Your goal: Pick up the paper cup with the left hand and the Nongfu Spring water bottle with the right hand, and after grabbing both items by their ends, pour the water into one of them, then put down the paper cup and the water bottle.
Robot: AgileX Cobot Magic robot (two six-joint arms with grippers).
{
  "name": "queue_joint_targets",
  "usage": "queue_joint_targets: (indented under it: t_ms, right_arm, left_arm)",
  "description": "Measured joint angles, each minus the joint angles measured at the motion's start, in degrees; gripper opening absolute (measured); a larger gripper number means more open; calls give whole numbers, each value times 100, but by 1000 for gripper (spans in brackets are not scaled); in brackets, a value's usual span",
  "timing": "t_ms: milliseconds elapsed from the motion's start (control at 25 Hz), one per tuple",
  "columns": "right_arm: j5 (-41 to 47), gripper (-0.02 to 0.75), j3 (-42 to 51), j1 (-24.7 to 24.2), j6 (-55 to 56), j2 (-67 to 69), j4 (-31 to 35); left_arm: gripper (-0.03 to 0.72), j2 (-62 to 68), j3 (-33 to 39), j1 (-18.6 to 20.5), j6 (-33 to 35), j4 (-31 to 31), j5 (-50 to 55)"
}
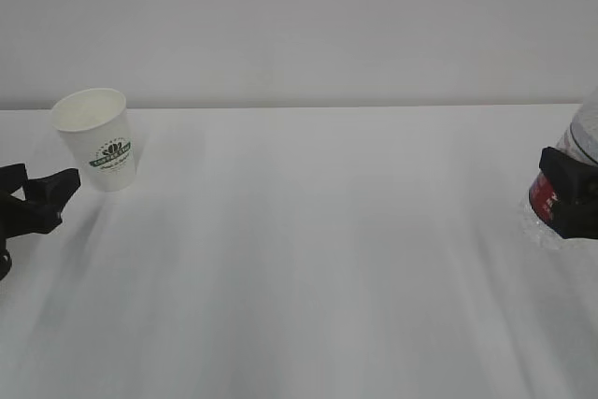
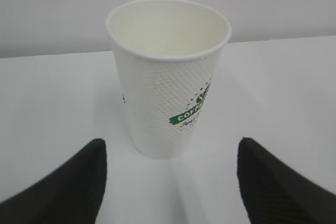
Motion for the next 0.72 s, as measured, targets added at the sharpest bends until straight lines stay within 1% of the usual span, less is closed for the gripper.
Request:
queue_joint_targets:
  t_ms: [80,280,520,720]
  right_arm:
    - [0,475,0,0,0,0,0]
    - [0,475,0,0,0,0,0]
    - [0,475,0,0,0,0,0]
    - [-11,475,0,0,0,0,0]
  left_arm:
    - [579,0,-38,0,171,15,0]
    - [617,9,-294,0,276,46,128]
    - [622,214,-539,0,276,59,383]
    - [623,526,-567,0,276,59,233]
